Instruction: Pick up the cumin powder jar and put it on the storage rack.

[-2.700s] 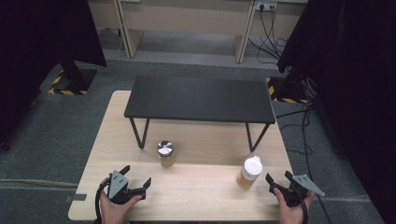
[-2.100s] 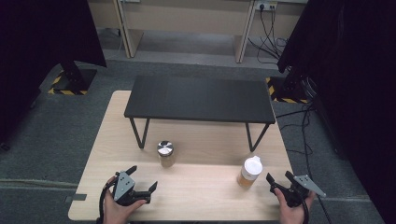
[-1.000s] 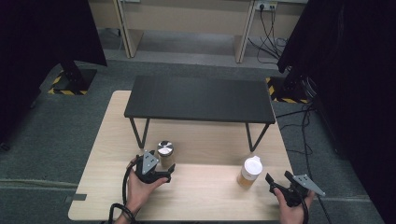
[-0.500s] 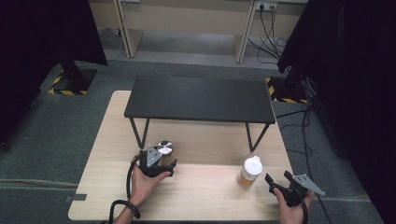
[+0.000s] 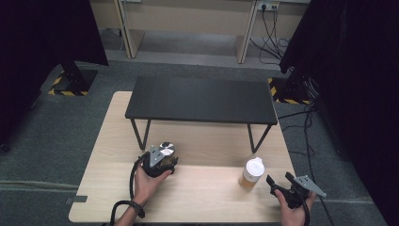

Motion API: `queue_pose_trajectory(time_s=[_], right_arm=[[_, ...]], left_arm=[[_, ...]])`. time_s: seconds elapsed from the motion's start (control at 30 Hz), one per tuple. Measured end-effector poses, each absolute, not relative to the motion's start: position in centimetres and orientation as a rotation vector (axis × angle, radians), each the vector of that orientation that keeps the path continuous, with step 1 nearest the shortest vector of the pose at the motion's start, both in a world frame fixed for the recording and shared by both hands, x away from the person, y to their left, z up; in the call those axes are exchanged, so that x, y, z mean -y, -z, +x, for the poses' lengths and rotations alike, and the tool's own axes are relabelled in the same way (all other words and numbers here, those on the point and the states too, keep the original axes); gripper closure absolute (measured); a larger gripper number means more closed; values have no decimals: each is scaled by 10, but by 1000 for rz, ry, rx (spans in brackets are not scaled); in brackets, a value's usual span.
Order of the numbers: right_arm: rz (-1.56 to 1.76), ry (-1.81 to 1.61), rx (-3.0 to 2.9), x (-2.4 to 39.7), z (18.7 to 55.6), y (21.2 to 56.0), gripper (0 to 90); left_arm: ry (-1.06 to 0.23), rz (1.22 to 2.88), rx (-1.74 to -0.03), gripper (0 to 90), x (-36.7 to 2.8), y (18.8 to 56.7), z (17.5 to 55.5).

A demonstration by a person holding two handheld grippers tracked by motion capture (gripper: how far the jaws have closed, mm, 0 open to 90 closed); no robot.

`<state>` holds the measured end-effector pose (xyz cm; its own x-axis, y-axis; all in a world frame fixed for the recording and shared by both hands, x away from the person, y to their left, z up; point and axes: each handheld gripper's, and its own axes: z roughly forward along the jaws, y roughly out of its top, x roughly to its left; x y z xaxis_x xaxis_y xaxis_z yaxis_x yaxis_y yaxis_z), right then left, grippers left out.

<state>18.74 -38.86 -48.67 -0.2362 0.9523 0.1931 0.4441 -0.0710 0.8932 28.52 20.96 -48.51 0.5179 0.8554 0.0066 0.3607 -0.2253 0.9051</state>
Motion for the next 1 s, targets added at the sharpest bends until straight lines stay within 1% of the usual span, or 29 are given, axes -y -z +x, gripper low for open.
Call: queue_pose_trajectory(time_s=[0.4,0.77,1.0], right_arm=[[1500,-1279,-1693,388,187,487,99],[1491,-1263,-1703,386,188,486,100],[1493,-1266,-1699,387,188,486,99]], left_arm=[[-655,1799,-1004,304,-211,481,278],[-644,1778,-961,304,-221,459,259],[-669,1770,-942,304,-231,442,242]])
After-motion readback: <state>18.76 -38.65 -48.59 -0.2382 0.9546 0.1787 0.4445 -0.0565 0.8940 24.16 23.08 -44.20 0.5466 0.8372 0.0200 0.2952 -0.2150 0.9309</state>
